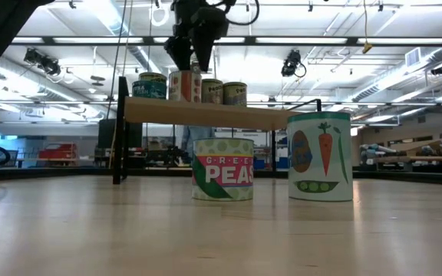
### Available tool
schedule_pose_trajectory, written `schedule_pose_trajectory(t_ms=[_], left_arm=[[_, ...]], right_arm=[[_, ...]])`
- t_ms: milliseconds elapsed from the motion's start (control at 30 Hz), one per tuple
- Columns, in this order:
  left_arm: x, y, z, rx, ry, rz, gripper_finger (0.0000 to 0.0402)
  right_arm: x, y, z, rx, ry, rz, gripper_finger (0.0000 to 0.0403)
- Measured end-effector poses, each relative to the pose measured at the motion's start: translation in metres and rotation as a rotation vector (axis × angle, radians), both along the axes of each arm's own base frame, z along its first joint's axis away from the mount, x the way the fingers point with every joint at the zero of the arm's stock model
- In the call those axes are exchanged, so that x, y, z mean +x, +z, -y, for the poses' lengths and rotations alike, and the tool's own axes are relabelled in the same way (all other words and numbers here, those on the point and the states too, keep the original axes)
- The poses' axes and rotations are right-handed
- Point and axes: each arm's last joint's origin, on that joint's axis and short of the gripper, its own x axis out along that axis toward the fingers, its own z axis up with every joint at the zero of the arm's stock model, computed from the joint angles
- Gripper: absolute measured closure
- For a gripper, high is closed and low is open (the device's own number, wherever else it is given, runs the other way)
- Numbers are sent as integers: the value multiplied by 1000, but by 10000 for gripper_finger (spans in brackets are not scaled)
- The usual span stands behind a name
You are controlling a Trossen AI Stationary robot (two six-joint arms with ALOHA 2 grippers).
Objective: Pick and place cans onto a shelf
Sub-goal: Put the green peas can on the shelf
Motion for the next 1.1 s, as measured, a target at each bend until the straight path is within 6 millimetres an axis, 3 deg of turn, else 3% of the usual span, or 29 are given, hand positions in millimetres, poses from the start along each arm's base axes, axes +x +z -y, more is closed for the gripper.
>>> schedule_pose_trajectory(t_ms=[300,467,1100], left_arm=[[-6,50,5,105,2,168,1],[-15,65,17,152,30,243,1],[-9,68,27,152,50,313,1]], right_arm=[[0,0,0,0,0,0,103],[0,0,0,1,0,1,103],[1,1,0,5,0,15,103]])
